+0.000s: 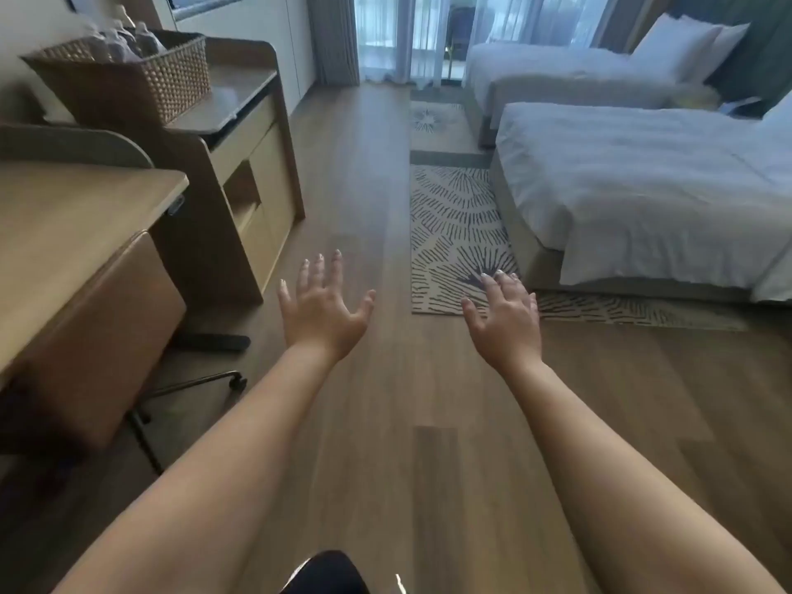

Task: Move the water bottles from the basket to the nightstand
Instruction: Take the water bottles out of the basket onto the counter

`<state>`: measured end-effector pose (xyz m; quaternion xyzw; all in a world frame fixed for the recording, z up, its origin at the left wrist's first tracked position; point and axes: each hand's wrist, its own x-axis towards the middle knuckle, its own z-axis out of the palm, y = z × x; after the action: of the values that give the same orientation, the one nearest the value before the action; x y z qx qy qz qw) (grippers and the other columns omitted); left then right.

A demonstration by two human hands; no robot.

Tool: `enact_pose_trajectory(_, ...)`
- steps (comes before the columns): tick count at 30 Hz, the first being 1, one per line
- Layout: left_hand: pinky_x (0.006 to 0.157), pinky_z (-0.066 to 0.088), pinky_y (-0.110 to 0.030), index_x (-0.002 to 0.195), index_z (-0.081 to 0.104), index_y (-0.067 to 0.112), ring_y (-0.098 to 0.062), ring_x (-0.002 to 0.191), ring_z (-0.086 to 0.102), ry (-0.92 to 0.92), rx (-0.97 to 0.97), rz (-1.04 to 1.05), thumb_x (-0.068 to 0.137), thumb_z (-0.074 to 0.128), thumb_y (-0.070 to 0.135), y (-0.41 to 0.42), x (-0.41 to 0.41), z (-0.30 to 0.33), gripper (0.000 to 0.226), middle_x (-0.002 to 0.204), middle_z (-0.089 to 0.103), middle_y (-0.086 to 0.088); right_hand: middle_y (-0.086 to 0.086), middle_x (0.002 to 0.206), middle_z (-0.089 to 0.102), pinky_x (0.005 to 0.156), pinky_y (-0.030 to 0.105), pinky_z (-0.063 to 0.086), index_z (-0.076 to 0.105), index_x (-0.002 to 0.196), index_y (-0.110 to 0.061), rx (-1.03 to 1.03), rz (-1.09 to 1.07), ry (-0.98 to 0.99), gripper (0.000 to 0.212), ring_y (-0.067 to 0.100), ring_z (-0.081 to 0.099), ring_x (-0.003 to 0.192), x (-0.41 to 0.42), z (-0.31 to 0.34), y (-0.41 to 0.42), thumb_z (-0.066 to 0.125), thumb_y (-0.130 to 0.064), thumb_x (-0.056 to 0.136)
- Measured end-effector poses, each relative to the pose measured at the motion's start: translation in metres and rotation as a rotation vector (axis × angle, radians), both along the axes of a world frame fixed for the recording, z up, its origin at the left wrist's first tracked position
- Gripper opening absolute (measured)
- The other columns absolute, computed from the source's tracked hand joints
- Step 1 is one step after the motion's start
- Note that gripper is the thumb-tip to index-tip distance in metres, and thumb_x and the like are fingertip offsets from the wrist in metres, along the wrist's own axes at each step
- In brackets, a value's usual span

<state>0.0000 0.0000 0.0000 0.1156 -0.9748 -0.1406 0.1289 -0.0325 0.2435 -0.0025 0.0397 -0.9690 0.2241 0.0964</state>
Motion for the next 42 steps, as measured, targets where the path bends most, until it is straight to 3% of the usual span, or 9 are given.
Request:
enact_pose_trajectory(6, 0.115, 0.003, -0.052, 0.154, 0.009, 0.025, -0.022, 0.149, 0.008, -0.072, -0.001, 0.055, 0.088, 0.029, 0.067, -0.013, -0.031, -0.028, 0.081, 0.161, 0.016, -0.008, 0.009, 0.157, 0.025, 0.119, 0.045, 0.005, 0.033, 0.146, -0.018, 0.032, 0.033, -0.067, 0.058, 0.024, 0.013, 0.147, -0.044, -0.023, -0.017, 0.041, -0.046, 0.096)
enact_pose_trajectory(12, 0.115, 0.002, -0.051, 0.154, 0.009, 0.026, -0.021, 0.149, 0.005, -0.117, 0.007, 0.092, 0.087, 0.029, 0.067, -0.045, -0.112, -0.047, 0.081, 0.161, 0.015, -0.007, 0.009, 0.156, 0.027, 0.119, 0.044, 0.007, 0.036, 0.145, -0.017, 0.01, 0.081, -0.09, 0.056, 0.024, 0.014, 0.146, -0.129, -0.045, -0.063, 0.043, -0.042, 0.096)
enact_pose_trajectory(22, 0.116, 0.001, -0.051, 0.154, 0.009, 0.029, -0.021, 0.149, 0.004, -0.115, 0.054, 0.167, 0.088, 0.027, 0.068, -0.144, -0.325, -0.034, 0.079, 0.162, 0.014, -0.005, 0.009, 0.156, 0.026, 0.118, 0.043, 0.008, 0.036, 0.146, -0.018, 0.046, 0.181, -0.114, 0.057, 0.024, 0.015, 0.146, -0.361, -0.038, -0.176, 0.041, -0.045, 0.096)
enact_pose_trajectory(33, 0.117, 0.002, -0.051, 0.154, 0.008, 0.027, -0.022, 0.149, 0.003, -0.13, 0.091, 0.234, 0.09, 0.031, 0.063, -0.198, -0.517, -0.033, 0.077, 0.162, 0.012, -0.006, 0.007, 0.157, 0.025, 0.119, 0.042, 0.009, 0.036, 0.145, -0.019, 0.004, 0.264, -0.125, 0.056, 0.021, 0.013, 0.146, -0.566, -0.032, -0.259, 0.041, -0.045, 0.097)
enact_pose_trajectory(42, 0.116, 0.008, -0.052, 0.154, 0.012, 0.026, -0.024, 0.148, 0.009, -0.065, 0.108, 0.497, 0.089, 0.031, 0.064, -0.246, -0.708, -0.044, 0.077, 0.16, 0.019, -0.008, 0.008, 0.156, 0.027, 0.119, 0.04, 0.01, 0.035, 0.145, -0.02, 0.084, 0.496, -0.11, 0.055, 0.022, 0.015, 0.146, -0.796, -0.035, -0.32, 0.041, -0.045, 0.097)
